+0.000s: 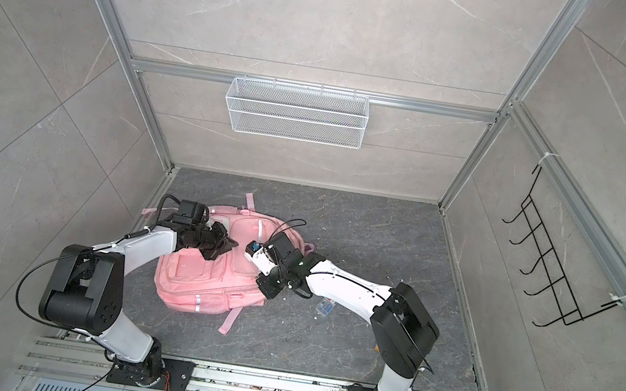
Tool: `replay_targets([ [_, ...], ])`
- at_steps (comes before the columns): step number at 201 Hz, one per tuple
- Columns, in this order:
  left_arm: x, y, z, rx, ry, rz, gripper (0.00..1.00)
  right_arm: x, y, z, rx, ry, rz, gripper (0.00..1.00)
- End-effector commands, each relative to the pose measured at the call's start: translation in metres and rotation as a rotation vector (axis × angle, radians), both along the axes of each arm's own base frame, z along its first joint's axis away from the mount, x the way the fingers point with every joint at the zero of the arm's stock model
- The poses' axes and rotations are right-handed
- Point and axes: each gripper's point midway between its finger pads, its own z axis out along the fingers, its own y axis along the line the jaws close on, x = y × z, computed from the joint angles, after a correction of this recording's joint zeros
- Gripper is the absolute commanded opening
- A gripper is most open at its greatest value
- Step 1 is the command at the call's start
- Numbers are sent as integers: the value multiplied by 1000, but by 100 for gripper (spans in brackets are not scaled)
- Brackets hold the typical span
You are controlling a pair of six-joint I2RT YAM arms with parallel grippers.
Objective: Pack the student bag
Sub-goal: 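Open both grippers, releasing the zipper pull and backpack seam, and lift away, then reach the left gripper to the clear pencil case, grasp and lift it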
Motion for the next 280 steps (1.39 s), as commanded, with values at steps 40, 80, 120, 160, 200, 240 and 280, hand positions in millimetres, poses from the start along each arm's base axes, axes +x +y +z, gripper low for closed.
replay_targets([
  [40, 7, 24, 58, 265, -174, -166, 64, 29, -15, 63, 237, 44, -225, 47],
  [80, -20, 31, 92, 534, -263, -298, 83, 99, -106, 94, 370, 35, -590, 62],
  [120, -58, -62, 109, 608, -450, -637, 84, 144, -203, 69, 300, 80, -950, 74],
  [160, -103, -165, 96, 559, -556, -953, 82, 159, -279, 41, 283, 165, -1258, 78],
  [200, -121, -239, 65, 593, -590, -1148, 82, 154, -324, 31, 306, 183, -1379, 80],
  [240, -117, -283, 36, 625, -594, -1249, 84, 150, -343, 31, 317, 187, -1409, 100],
  [280, -123, -303, 1, 660, -569, -1345, 94, 144, -344, 30, 299, 186, -1410, 100],
])
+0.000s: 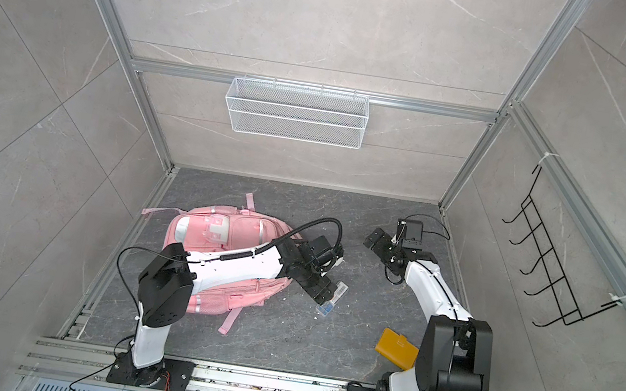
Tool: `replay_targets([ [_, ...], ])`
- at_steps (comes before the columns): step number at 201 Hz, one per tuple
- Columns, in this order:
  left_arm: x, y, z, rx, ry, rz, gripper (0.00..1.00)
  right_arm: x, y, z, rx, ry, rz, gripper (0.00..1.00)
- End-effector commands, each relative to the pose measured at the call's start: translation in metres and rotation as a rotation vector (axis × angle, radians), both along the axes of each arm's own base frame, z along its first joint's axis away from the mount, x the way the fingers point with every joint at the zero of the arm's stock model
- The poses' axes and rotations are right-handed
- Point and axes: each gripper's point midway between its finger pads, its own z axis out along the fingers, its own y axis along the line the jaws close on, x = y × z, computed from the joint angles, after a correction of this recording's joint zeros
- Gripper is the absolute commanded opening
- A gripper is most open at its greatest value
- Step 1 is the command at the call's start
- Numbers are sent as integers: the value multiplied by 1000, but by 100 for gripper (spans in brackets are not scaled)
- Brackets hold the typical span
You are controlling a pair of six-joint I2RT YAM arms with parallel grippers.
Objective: Pack the student bag
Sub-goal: 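Reach the left gripper to the clear pencil case, grasp and lift it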
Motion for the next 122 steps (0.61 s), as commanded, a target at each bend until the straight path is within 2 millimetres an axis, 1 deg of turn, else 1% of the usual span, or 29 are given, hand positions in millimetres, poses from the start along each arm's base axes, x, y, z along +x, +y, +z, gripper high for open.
replay_targets([
  [1, 0, -12, -7, 31, -36, -67, 94, -12, 0, -1, -7, 19, 10, 100],
  [22, -1, -15, -25, 85, -45, -75, 94, -16, -1, -2, -9, 27, 7, 100],
  [39, -2, -17, -32, 100, -41, -76, 95, -18, -1, -2, -11, 30, 6, 100],
  [53, -5, -21, -36, 103, -28, -89, 99, -20, 0, -3, -12, 33, 13, 100],
  [67, -8, -24, -41, 122, -23, -101, 99, -20, 2, -4, -5, 37, 27, 100],
  [98, -10, -24, -55, 185, -36, -112, 94, -24, 2, -5, -5, 43, 27, 100],
  [122, -11, -25, -59, 222, -55, -123, 81, -25, 2, -5, -7, 45, 29, 100],
])
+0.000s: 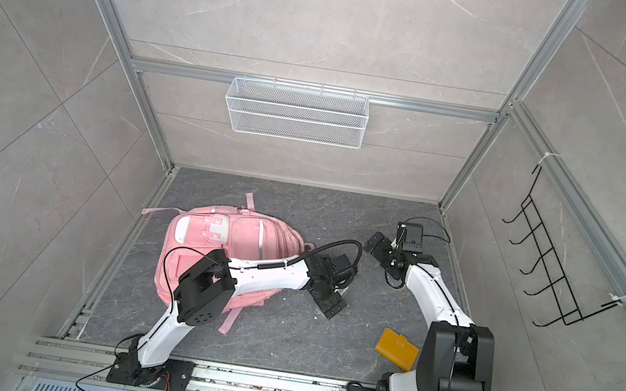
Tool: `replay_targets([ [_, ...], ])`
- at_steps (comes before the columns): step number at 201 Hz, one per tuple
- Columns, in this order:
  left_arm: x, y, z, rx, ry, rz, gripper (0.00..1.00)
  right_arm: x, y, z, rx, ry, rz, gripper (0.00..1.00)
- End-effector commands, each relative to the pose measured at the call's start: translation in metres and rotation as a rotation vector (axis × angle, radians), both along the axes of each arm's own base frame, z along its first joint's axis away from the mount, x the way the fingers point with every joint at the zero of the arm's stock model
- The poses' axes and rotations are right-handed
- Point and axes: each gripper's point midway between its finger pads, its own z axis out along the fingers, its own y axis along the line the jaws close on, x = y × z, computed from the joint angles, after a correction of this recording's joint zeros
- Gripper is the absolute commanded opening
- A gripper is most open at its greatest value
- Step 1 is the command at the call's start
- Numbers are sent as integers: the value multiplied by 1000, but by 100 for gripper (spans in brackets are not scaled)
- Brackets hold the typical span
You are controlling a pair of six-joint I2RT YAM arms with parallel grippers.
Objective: Pack the student bag
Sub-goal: 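Reach the left gripper to the clear pencil case, grasp and lift it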
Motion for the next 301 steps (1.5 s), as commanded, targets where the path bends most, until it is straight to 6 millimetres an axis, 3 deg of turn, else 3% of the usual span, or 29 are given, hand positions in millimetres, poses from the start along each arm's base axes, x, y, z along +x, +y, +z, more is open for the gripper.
replay_targets([
  [1, 0, 1, 0, 55, -35, -28, 80, -9, 1, 2, -9, 7, 22, 100],
  [38, -4, 2, -10, 78, -32, -33, 70, -8, 1, 2, -12, 14, 27, 100],
  [74, -11, 1, -18, 91, -10, -40, 66, -8, 0, 1, -14, 16, 25, 100],
  [135, -13, 6, -18, 101, -8, -17, 44, -10, -1, -3, -19, 27, 16, 100],
  [172, -12, 7, -7, 74, -19, 9, 33, -12, -3, -7, -29, 44, 17, 100],
  [241, -7, 12, 13, 24, -34, 52, 29, -12, -2, -8, -25, 43, 21, 100],
  [301, 17, 48, 57, -56, -77, 178, 27, -12, 10, -6, 28, 32, 63, 99],
])
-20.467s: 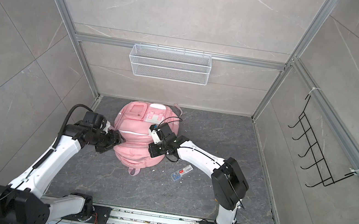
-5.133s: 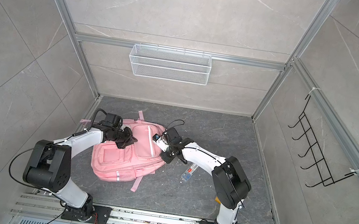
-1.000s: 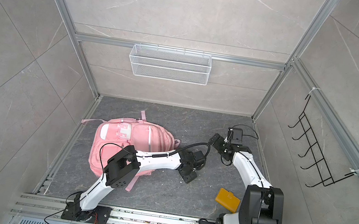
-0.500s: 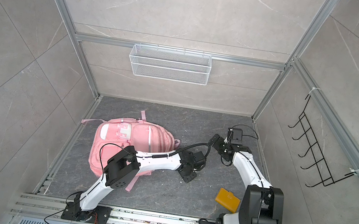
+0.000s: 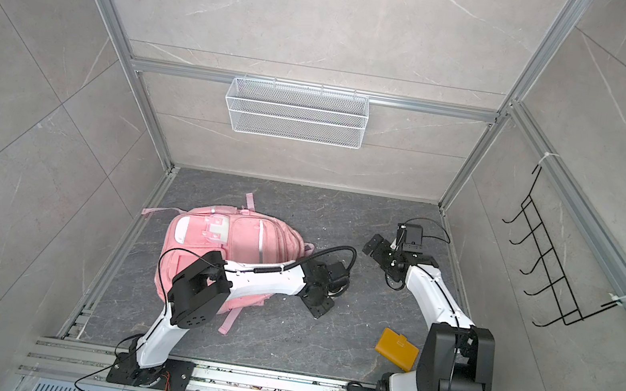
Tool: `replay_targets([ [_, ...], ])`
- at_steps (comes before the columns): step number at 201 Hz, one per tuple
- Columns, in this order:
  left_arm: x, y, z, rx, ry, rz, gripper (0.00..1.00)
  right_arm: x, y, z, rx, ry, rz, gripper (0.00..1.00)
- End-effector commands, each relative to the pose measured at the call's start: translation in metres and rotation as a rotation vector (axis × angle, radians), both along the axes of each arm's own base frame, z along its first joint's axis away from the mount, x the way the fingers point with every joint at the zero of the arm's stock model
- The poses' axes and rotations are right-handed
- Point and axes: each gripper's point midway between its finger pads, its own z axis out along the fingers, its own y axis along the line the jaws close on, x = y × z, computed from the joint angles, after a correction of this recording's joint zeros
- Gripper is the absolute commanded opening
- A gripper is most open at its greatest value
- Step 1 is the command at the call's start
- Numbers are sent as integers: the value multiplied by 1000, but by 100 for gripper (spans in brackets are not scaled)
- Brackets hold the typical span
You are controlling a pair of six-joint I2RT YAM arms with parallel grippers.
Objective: Pack the student bag
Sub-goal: 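Reach the left gripper to the clear pencil case, grasp and lift it, then grasp the pencil case with the right gripper while left releases it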
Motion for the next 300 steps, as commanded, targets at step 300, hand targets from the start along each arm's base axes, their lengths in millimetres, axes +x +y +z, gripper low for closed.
replay_targets([
  [300, 42, 171, 212, -263, -267, 162, 21, -48, 272, 152, 632, -298, 1229, 85],
])
